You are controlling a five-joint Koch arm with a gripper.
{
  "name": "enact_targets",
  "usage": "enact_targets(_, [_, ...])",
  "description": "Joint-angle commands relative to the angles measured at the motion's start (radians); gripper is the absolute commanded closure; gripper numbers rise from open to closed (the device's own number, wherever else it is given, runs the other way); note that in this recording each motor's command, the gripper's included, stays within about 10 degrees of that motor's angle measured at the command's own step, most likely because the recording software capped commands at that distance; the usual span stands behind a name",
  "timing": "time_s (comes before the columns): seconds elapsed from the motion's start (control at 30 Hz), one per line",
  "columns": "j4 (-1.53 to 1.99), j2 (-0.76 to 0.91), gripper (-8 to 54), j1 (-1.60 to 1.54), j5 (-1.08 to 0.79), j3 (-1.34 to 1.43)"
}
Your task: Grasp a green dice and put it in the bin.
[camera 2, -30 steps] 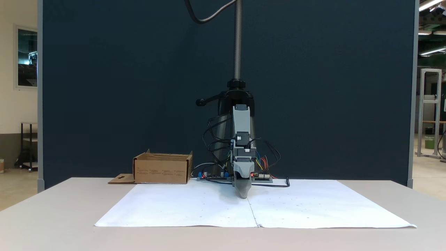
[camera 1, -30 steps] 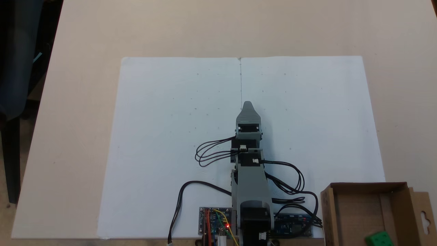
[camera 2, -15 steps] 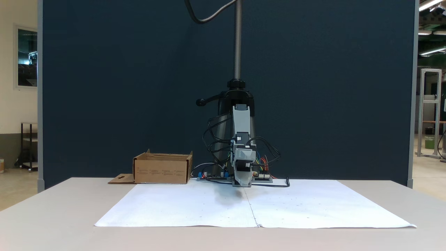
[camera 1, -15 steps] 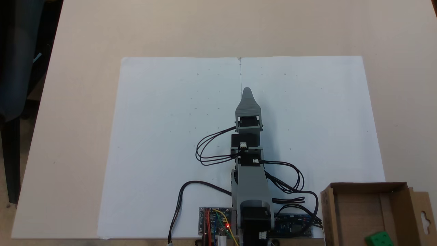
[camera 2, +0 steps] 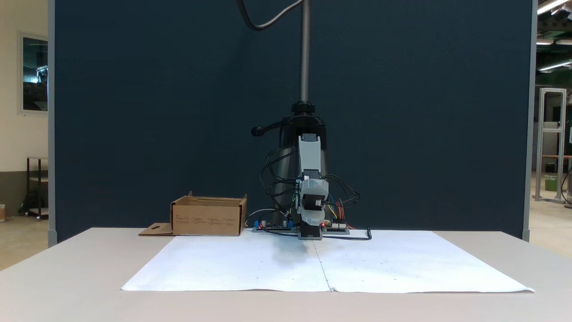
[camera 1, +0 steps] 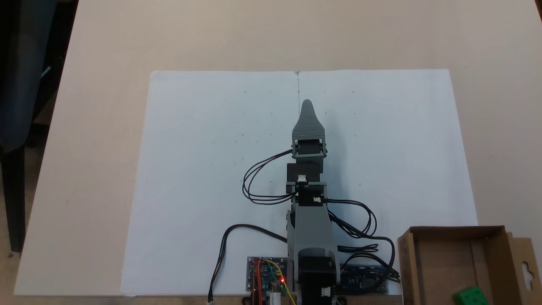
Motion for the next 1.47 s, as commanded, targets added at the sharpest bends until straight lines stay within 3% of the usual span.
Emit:
enact_targets(0.0, [-0.171, 0.114, 1.1, 0.015, -0.061, 0.071])
enact_targets(0.87, [-0.529, 0.112, 0.8, 0.015, -0.061, 0.071])
enact_targets(1.43, [-0.531, 0.112, 0.8, 0.015, -0.061, 0.071])
